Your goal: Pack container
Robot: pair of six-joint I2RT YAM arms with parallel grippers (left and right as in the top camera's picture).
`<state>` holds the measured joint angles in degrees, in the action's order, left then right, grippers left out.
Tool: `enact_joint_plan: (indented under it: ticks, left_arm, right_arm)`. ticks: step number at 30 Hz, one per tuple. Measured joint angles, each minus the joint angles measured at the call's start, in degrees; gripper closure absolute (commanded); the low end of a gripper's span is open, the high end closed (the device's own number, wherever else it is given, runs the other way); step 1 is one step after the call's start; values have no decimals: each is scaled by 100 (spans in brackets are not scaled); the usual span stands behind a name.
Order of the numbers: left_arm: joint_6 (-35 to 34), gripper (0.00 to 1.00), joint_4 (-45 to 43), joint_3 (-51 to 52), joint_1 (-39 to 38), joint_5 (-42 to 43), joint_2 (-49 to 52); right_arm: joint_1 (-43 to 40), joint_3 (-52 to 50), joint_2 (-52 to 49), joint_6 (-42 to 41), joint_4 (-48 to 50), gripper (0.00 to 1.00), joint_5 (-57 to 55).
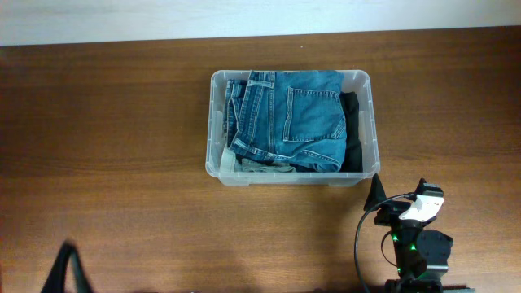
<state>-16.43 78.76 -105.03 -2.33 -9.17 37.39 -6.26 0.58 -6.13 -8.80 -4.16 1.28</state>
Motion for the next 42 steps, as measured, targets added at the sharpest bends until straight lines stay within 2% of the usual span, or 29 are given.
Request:
enact_joint_plan:
  ticks: [8,10,16,23,28,34,42]
  left_arm:
    - [20,1,-2719,3506,0,-24,-778]
    - [20,1,-3711,4452,0,0,-966]
    - [20,1,-5663,6358,0,212,-1399]
    - [131,1,-7499,8135,0,439,-2002]
    - [452,1,-8286,9095,0,632,-2500]
    - [752,1,-8334,9757,28,728,-2894]
    - [1056,1,-8220,10094,297,691,-3311]
  right_arm:
    - [-4,0,0,0,-2,1,0]
    - [-4,0,0,0,-2,1,0]
    - [-4,0,0,2,0,1,0]
    - [-4,0,0,0,0,1,0]
    - [-4,0,4,0,0,1,0]
    - [-4,0,4,2,-2,1,0]
    - [-4,0,4,0,0,1,0]
